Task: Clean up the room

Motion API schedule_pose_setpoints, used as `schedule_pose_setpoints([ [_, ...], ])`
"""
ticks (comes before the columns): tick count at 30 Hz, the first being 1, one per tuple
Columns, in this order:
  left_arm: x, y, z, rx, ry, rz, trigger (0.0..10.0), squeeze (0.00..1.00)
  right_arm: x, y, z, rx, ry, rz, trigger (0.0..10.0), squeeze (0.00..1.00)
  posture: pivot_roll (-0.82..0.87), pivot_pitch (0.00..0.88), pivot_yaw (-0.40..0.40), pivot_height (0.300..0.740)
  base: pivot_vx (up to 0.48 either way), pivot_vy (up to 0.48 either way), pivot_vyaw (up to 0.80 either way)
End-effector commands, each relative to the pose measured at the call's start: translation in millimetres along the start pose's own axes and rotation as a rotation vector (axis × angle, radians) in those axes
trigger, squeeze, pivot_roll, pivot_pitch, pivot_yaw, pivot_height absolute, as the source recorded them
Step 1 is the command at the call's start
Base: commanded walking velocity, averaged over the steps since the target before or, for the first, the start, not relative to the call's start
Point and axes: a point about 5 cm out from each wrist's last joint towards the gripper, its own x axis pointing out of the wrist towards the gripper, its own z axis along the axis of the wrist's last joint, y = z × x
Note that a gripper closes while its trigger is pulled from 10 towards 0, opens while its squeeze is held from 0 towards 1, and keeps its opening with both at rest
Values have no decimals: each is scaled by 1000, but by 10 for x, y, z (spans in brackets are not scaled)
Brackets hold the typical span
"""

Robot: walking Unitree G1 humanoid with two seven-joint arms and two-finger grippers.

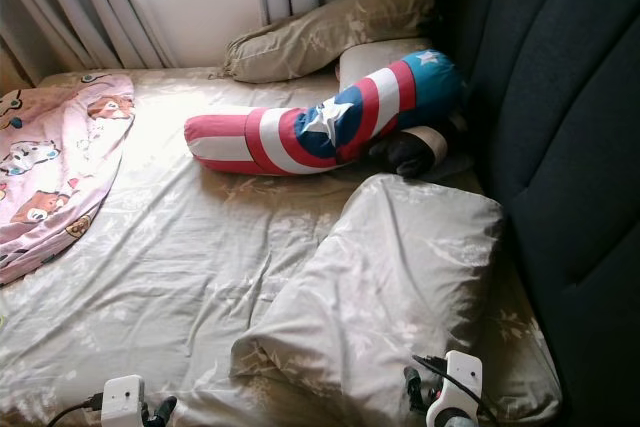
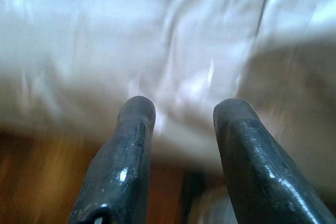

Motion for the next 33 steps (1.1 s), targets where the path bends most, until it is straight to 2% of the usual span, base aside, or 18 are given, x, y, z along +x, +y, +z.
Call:
schedule_pose_setpoints([
  [1,144,16,467,26,-144,-3,10000,0,0,32,-11,0,-4,11,10000,0,14,82,73,740,0,0,0],
  [2,149,-2,552,27,-199,-11,10000,0,-5,26,-23,22,-6,1,10000,0,14,85,70,740,0,0,0],
  [3,149,-2,552,27,-199,-11,10000,0,-5,26,-23,22,-6,1,10000,0,14,85,70,740,0,0,0],
  [5,157,-63,693,31,-284,-29,10000,0,84,268,157,10,-69,36,10000,0,13,82,67,740,0,0,0],
  [8,168,-187,890,44,-387,-69,10000,0,108,361,259,-26,-121,61,10000,0,13,80,66,740,0,0,0],
  [12,157,-218,960,41,-434,-91,10000,0,113,423,257,-42,-121,83,10000,0,5,70,62,740,0,0,0],
  [16,128,-237,989,68,-471,-124,10000,0,116,521,260,-105,-123,140,10000,0,9,64,62,740,0,0,0],
  [17,116,-229,997,69,-484,-129,10000,0,115,522,239,-141,-108,141,10000,0,10,62,60,740,0,0,0],
  [20,113,-229,998,69,-487,-131,10000,0,112,488,212,-158,-93,117,10000,0,15,58,58,740,0,0,0],
  [21,112,-230,993,69,-486,-133,10000,0,107,441,191,-132,-84,82,10000,98,20,54,57,740,0,0,0],
  [22,112,-234,994,68,-487,-136,10000,0,104,412,184,-110,-80,62,10000,1000,22,53,58,740,0,0,0],
  [26,108,-254,1003,72,-493,-146,10000,0,96,285,183,-2,-83,-28,10000,1000,24,50,61,740,0,0,0],
  [31,96,-262,1029,80,-508,-157,10000,0,97,221,215,52,-94,-70,10000,1000,65,77,59,740,0,0,0],
  [32,89,-261,1051,86,-518,-164,10000,0,100,221,219,64,-92,-69,10000,27,82,98,59,740,0,0,0],
  [33,89,-261,1051,86,-518,-164,10000,0,100,221,219,64,-92,-69,10000,27,82,98,59,740,0,0,0],
])
